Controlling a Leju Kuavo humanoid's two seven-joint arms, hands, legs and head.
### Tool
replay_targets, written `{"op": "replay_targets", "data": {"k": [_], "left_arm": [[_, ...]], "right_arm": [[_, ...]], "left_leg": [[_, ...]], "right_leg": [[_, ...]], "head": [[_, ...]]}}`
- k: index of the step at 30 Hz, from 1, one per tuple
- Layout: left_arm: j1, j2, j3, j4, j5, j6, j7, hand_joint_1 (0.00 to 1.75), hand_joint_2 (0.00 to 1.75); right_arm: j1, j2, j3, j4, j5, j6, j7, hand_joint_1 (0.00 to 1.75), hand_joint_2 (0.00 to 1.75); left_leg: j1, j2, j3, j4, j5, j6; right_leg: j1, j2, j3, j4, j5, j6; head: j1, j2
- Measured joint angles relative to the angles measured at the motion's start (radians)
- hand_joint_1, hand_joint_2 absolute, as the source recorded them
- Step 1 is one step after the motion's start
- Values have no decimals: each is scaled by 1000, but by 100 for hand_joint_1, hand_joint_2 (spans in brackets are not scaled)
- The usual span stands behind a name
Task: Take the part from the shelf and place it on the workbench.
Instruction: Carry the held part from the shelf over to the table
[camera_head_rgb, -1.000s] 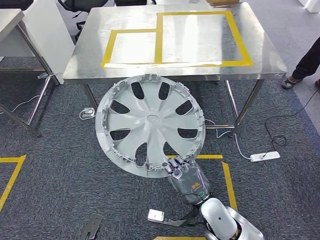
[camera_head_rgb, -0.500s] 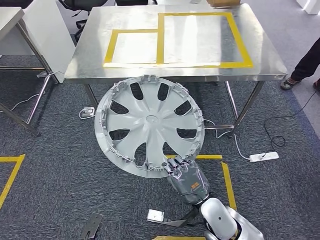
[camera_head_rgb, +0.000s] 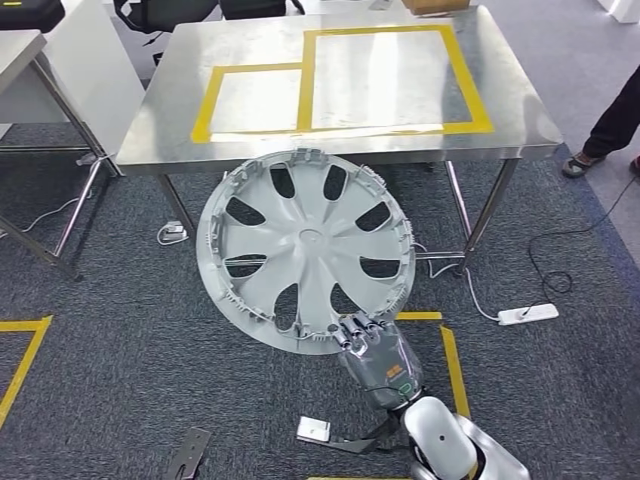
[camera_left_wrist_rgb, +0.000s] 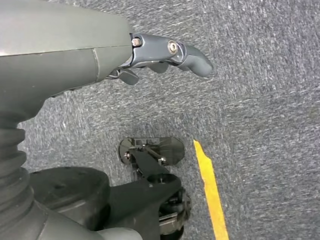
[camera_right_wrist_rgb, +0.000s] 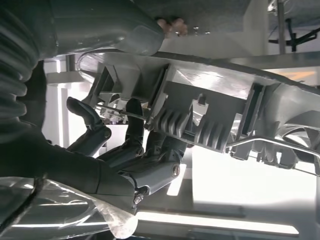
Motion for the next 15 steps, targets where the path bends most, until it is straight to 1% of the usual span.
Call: {"op": "replay_targets", "data": {"k": [1,2,3,4,5,6,7,8,9,10,11,12,14,15], "left_arm": [[-2,1,0,0,0,0,0,0,175],[-3,0,0,0,0,0,0,0,175],[-5,0,0,0,0,0,0,0,175],[-6,0,0,0,0,0,0,0,175],[-5,0,0,0,0,-1,0,0,175],[-5,0,0,0,0,-2,0,0,175],[-4,0,0,0,0,-3,0,0,175],[-4,0,1,0,0,-4,0,0,175],[-5,1,1,0,0,-4,0,0,175],[-6,1,2,0,0,-4,0,0,175],[-6,1,2,0,0,-5,0,0,175],[-5,2,3,0,0,-8,0,0,175],[-2,1,7,0,0,-19,-1,0,175],[-1,1,9,0,0,-25,-2,0,175]], "right_arm": [[-1,0,0,0,0,0,1,175,175],[-1,0,0,0,0,0,1,175,175],[-1,0,0,0,0,0,1,175,175],[0,0,0,0,0,1,0,175,175],[0,0,0,1,-1,1,-1,175,175],[1,0,0,1,-1,1,-3,175,175],[1,0,0,1,-1,1,-4,175,175],[0,0,0,1,-1,1,-5,175,175],[0,0,0,1,-1,1,-5,175,175],[-1,0,0,1,-1,1,-4,175,175],[-2,0,0,1,-2,1,-3,175,175],[-2,0,0,1,-2,1,-2,175,175],[-2,0,0,1,-3,2,-1,175,175],[-2,0,0,1,-3,2,-1,175,175]], "left_leg": [[-1,23,-18,39,-22,-3],[-2,46,-46,100,-51,-4],[-2,58,-79,169,-81,-4],[-2,63,-109,229,-102,-4],[-2,65,-127,262,-105,0],[-4,65,-128,258,-89,5],[-6,65,-110,216,-56,12],[-11,67,-82,149,-16,23],[-17,72,-53,87,12,34],[-24,77,-31,35,29,43],[-29,81,-19,6,32,49],[-33,83,-16,-3,27,51],[-31,80,-11,-21,30,50],[-29,77,-5,-31,33,51]], "right_leg": [[0,-7,1,0,-1,-6],[3,-13,1,0,-2,-10],[5,-20,1,0,-3,-13],[8,-26,2,0,-4,-15],[11,-32,2,0,-5,-17],[14,-36,4,0,-7,-18],[16,-40,6,0,-8,-19],[19,-44,9,-1,-10,-20],[21,-47,11,-1,-11,-19],[22,-51,11,-2,-12,-16],[22,-53,10,-3,-12,-13],[23,-57,9,-5,-11,-9],[22,-58,10,-10,-11,3],[21,-54,6,-3,-18,8]], "head": [[-2,0],[-3,0],[-4,0],[-4,0],[-4,0],[-4,0],[-4,0],[-4,0],[-3,0],[-3,0],[-3,0],[-4,0],[-4,0],[-2,0]]}}
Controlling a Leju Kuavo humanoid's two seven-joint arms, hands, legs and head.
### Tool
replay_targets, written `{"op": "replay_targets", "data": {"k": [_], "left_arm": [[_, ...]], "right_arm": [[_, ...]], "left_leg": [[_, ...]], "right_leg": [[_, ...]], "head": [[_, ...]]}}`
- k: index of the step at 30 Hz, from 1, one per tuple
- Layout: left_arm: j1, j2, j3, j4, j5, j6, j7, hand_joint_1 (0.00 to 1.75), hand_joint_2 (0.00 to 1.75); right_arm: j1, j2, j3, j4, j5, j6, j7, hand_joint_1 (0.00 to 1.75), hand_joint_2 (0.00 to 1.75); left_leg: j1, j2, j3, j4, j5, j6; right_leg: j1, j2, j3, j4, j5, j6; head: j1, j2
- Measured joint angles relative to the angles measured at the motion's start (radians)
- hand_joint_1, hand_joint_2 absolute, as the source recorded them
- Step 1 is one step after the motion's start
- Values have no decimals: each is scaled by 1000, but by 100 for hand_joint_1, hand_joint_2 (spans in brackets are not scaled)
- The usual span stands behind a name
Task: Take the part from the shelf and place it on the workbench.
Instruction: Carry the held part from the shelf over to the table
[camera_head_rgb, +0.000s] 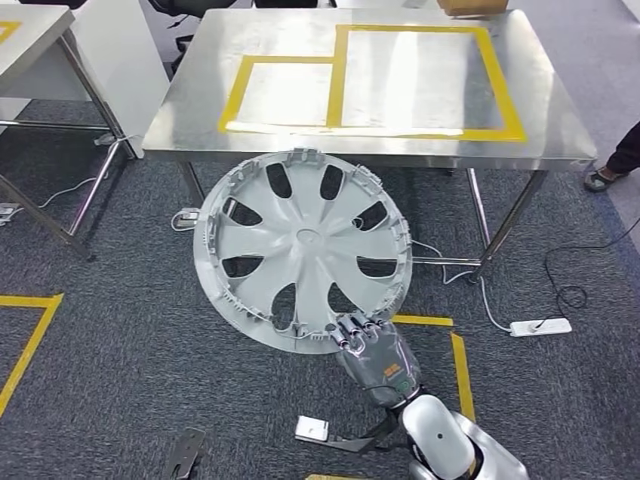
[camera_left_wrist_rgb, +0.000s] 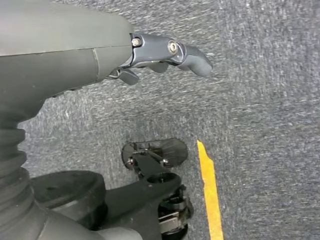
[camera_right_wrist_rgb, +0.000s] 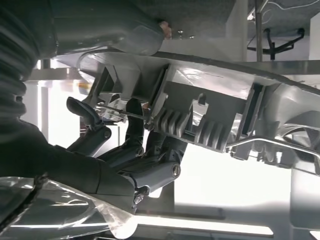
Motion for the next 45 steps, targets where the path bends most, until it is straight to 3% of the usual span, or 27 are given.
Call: {"op": "replay_targets", "data": {"k": [2,4,5,6,7,9,11,12,16,28,45], "left_arm": [[-1,0,4,0,0,-3,-1,0,175],[-4,-2,6,0,-2,3,1,0,175],[-4,-3,6,0,-3,7,4,0,175],[-3,-4,7,0,-4,10,5,0,175],[-3,-5,7,0,-4,13,6,0,175],[-3,-5,7,0,-7,16,6,0,175],[-4,-6,8,0,-9,16,7,0,175],[-4,-6,8,0,-10,16,7,0,175],[-3,-6,9,0,-12,16,8,0,175],[-3,-5,10,0,-13,17,8,0,175],[-3,-4,18,0,-21,16,8,0,175]], "right_arm": [[-1,0,0,0,0,0,-2,175,175],[-1,0,0,0,-1,0,-3,175,175],[0,-1,0,0,-2,0,-4,175,175],[2,-1,0,0,-4,0,-4,175,175],[2,-1,0,1,-5,0,-3,175,175],[1,-2,0,1,-6,0,-2,175,175],[-1,-2,0,0,-6,1,-2,175,175],[-1,-2,0,0,-6,1,-3,175,175],[1,-2,0,0,-7,2,-2,175,175],[-1,-2,0,0,-8,2,-1,175,175],[-2,-2,0,0,-22,3,-1,175,175]], "left_leg": [[5,-3,9,-14,6,3],[2,-7,10,-15,4,7],[0,-10,11,-14,4,8],[-1,-13,11,-13,3,9],[-3,-17,11,-12,2,9],[-4,-23,11,-6,-3,5],[-7,-26,6,3,-7,-1],[-8,-26,3,6,-7,-1],[-8,-26,4,5,-7,6],[-7,-26,7,-4,-2,-7],[-12,-26,6,-1,-4,-5]], "right_leg": [[0,17,-37,72,-39,5],[0,28,-103,198,-91,7],[0,29,-128,243,-101,8],[0,30,-137,252,-92,7],[0,30,-125,220,-63,5],[2,34,-64,89,5,-2],[4,39,-17,-3,30,-9],[5,41,-10,-14,27,-10],[8,42,-7,-20,30,-11],[8,41,-6,-20,29,-18],[3,40,-2,-27,33,-13]], "head": [[4,0],[5,0],[5,0],[5,0],[5,0],[5,0],[4,0],[3,0],[3,0],[3,0],[3,0]]}}
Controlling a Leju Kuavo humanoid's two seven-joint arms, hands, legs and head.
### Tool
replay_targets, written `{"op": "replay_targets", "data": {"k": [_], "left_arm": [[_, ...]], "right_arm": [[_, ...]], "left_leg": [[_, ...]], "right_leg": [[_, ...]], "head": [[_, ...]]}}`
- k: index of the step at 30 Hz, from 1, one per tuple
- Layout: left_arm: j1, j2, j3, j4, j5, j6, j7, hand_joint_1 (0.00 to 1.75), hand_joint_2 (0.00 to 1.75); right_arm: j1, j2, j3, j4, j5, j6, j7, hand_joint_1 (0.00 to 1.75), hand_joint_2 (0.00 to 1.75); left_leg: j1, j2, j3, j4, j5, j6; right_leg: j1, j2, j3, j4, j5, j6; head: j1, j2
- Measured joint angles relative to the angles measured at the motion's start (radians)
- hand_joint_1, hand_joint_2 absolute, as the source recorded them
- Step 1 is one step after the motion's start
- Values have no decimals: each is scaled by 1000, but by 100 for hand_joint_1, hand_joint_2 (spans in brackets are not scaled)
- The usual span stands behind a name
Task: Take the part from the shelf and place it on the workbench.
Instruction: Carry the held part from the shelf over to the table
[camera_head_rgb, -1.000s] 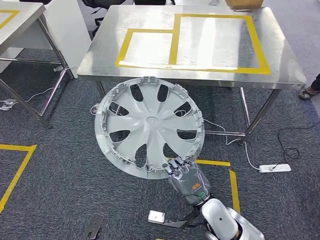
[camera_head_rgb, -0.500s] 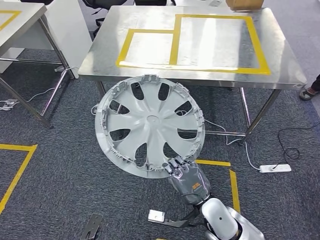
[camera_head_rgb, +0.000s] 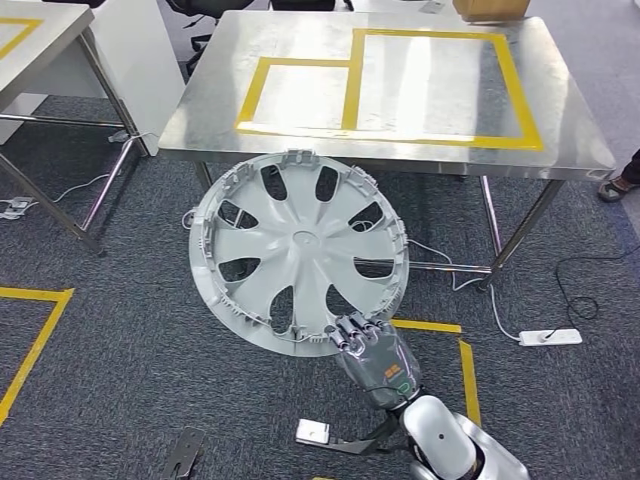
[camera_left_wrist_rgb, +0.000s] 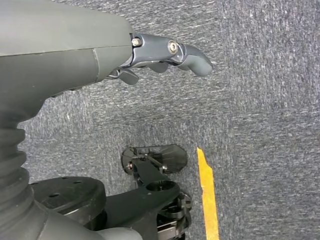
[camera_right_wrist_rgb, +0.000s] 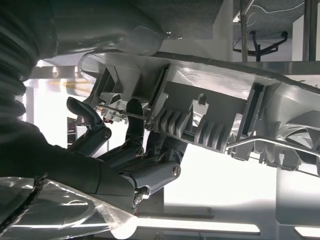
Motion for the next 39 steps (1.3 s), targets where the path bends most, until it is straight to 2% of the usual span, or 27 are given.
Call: {"op": "replay_targets", "data": {"k": [3,5,6,8,9,10,11,13,14,15,18,20,22,24,25,26,27,29,30,31,33,35,37,39], "left_arm": [[0,1,5,0,0,0,0,0,175],[-1,1,7,0,0,0,0,0,175],[-1,0,7,0,-1,-1,0,0,175],[-1,-1,8,0,-1,-2,0,0,175],[0,-2,8,0,-1,-3,0,0,175],[0,-2,8,0,-1,-3,0,0,175],[0,-3,8,0,-1,-4,0,0,175],[1,-3,9,0,-1,-4,0,0,175],[0,-3,9,0,-1,-3,0,0,175],[0,-2,9,0,-1,-3,0,0,175],[1,-1,11,0,-1,-3,0,0,175],[1,0,12,0,-1,-3,0,0,175],[0,1,12,0,-1,-3,0,0,175],[0,0,13,0,-1,-3,0,0,175],[1,0,13,0,-1,-3,0,0,175],[1,0,13,0,-1,-3,0,0,175],[2,0,13,0,-1,-3,0,0,175],[1,1,13,0,-1,-3,0,0,175],[0,1,14,0,-1,-3,0,0,175],[0,2,14,0,-1,-3,-1,0,175],[0,1,14,0,-1,-3,-1,0,175],[1,0,14,0,-1,-3,-1,0,175],[0,-1,14,0,-1,-3,-1,0,175],[1,-2,14,0,-1,-3,-1,0,175]], "right_arm": [[1,0,0,0,-6,0,0,175,175],[2,0,0,-1,-8,-1,1,175,175],[2,0,0,0,-8,-1,1,175,175],[3,0,0,0,-9,-1,2,175,175],[4,0,0,0,-8,-1,2,175,175],[6,0,0,0,-8,-1,1,175,175],[8,-1,0,0,-8,-1,1,175,175],[9,-1,0,0,-8,-1,1,175,175],[8,-1,0,0,-8,-1,1,175,175],[7,-1,0,0,-8,-1,1,175,175],[7,0,0,0,-9,-1,2,175,175],[8,0,-1,0,-9,-1,3,175,175],[6,0,-1,0,-9,-1,4,175,175],[6,0,-1,0,-9,-1,4,175,175],[7,0,-1,0,-9,-1,3,175,175],[7,0,-1,0,-9,-1,3,175,175],[8,0,-1,0,-10,-1,3,175,175],[7,0,-1,0,-9,-1,3,175,175],[6,0,-1,0,-9,-1,3,175,175],[5,0,-1,0,-9,-1,3,175,175],[6,0,-1,0,-9,-1,3,175,175],[6,-1,-1,0,-10,-1,3,175,175],[5,-1,-1,0,-9,-1,2,175,175],[6,-1,-1,0,-9,-1,1,175,175]], "left_leg": [[-2,0,4,-7,3,17],[4,2,20,-36,17,26],[8,3,28,-49,23,28],[9,5,32,-54,24,29],[10,6,32,-53,23,28],[11,7,32,-52,21,26],[13,7,32,-48,18,22],[20,7,31,-33,6,8],[21,7,28,-19,-2,-1],[21,7,24,-8,-9,-9],[19,7,17,5,-14,-18],[22,9,11,22,-29,-25],[25,10,-25,106,-77,-35],[26,11,-86,233,-128,-40],[27,11,-106,273,-135,-40],[26,11,-112,279,-122,-37],[26,11,-101,245,-93,-32],[22,7,-47,119,-24,-16],[18,4,-22,63,-4,-8],[15,2,-7,29,2,-3],[11,3,-2,7,-2,0],[15,7,5,-9,5,0],[19,13,11,-24,12,5],[15,17,12,-24,12,10]], "right_leg": [[-4,-1,4,-10,6,11],[-1,-2,-5,5,-7,15],[0,-2,-21,40,-27,16],[-1,-3,-82,162,-85,18],[-3,-3,-112,218,-104,21],[-4,-4,-129,248,-106,24],[-6,-5,-128,241,-90,27],[-12,-10,-72,126,-28,37],[-14,-10,-39,67,-7,38],[-14,-9,-16,27,3,33],[-10,0,-12,21,-1,9],[-12,1,-12,21,0,-3],[-14,1,-11,20,0,-12],[-12,2,-11,20,-1,-15],[-11,3,-11,20,-2,-16],[-10,5,-11,20,-2,-16],[-8,8,-10,20,-2,-17],[-6,13,-9,19,-2,-16],[-5,16,-9,19,-2,-14],[-5,18,-11,18,0,-11],[-7,21,-14,12,4,0],[-7,17,-21,16,-1,11],[-5,8,-53,82,-42,17],[-5,3,-112,210,-101,21]], "head": [[-1,0],[2,0],[3,0],[5,0],[5,0],[5,0],[5,0],[5,0],[7,0],[7,0],[6,0],[4,0],[1,0],[0,0],[0,0],[0,0],[0,0],[1,0],[0,0],[0,0],[-2,0],[-1,0],[2,0],[3,0]]}}
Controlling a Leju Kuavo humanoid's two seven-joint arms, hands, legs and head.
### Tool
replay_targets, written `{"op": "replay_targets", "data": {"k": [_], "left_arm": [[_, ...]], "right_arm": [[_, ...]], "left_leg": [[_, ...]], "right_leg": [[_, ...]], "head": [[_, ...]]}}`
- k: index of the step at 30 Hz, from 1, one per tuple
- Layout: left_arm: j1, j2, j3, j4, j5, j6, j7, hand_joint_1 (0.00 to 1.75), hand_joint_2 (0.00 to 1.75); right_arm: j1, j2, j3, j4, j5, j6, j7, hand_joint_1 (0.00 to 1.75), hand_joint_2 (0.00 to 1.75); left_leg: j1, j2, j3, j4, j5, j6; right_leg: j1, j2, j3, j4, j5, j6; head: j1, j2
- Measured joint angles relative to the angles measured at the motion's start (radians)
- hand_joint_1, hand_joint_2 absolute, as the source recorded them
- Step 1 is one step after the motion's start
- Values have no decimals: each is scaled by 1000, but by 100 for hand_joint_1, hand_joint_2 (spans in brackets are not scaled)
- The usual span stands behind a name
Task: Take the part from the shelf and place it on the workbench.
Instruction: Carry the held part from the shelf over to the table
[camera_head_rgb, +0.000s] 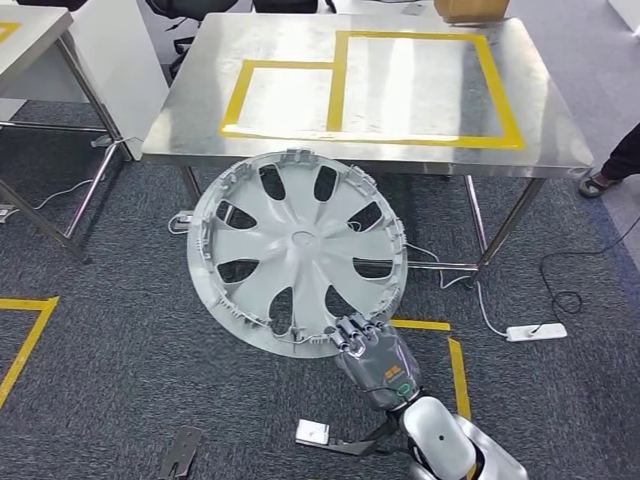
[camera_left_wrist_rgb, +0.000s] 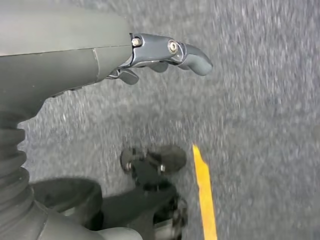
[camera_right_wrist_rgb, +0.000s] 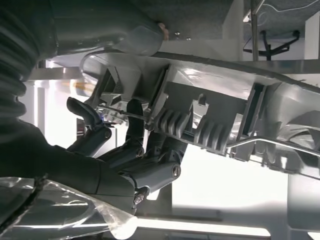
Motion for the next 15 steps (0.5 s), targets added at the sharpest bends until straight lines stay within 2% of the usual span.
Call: {"op": "replay_targets", "data": {"k": [1,2,3,5,6,7,9,11,13,15], "left_arm": [[1,0,0,0,0,0,0,0,175],[2,-1,0,0,0,-1,0,0,175],[2,-1,0,0,0,-1,0,0,175],[2,-2,0,0,0,-1,0,0,175],[2,-2,0,0,0,-1,-1,0,175],[2,-2,0,0,0,-1,-2,0,175],[4,-2,0,0,0,-1,-2,0,175],[4,-1,0,0,0,-1,-3,0,175],[3,0,0,0,0,0,-3,0,175],[4,0,1,0,-1,0,-3,0,175]], "right_arm": [[1,0,0,0,0,0,-1,175,175],[3,0,0,0,0,0,0,175,175],[4,-1,0,0,0,0,0,175,175],[3,-1,0,0,-1,0,1,175,175],[1,-1,0,0,-1,0,2,175,175],[-1,-1,0,0,0,0,2,175,175],[-1,-1,0,0,0,0,2,175,175],[0,-1,-1,0,-1,0,2,175,175],[-1,-1,-1,0,0,0,2,175,175],[-1,-1,-1,0,0,0,2,175,175]], "left_leg": [[-2,2,0,0,-1,1],[-3,3,0,1,-1,2],[-4,4,1,2,-2,2],[-6,4,1,7,-6,-1],[-9,5,-1,14,-9,-4],[-11,6,-3,19,-11,-8],[-13,10,-6,24,-13,-16],[-11,12,-9,32,-22,-24],[-6,11,-35,96,-65,-38],[4,10,-91,225,-126,-51]], "right_leg": [[0,0,-23,48,-14,1],[0,-1,-31,63,-10,1],[0,-2,-18,38,13,0],[2,-15,48,-91,73,-5],[4,-22,80,-150,92,-10],[7,-28,101,-188,99,-15],[10,-27,110,-204,99,-25],[7,-22,112,-207,103,-34],[1,-19,114,-211,106,-43],[0,-16,114,-211,106,-47]], "head": [[0,0],[0,0],[0,0],[0,0],[0,0],[-1,0],[-1,0],[-1,0],[-4,0],[-6,0]]}}
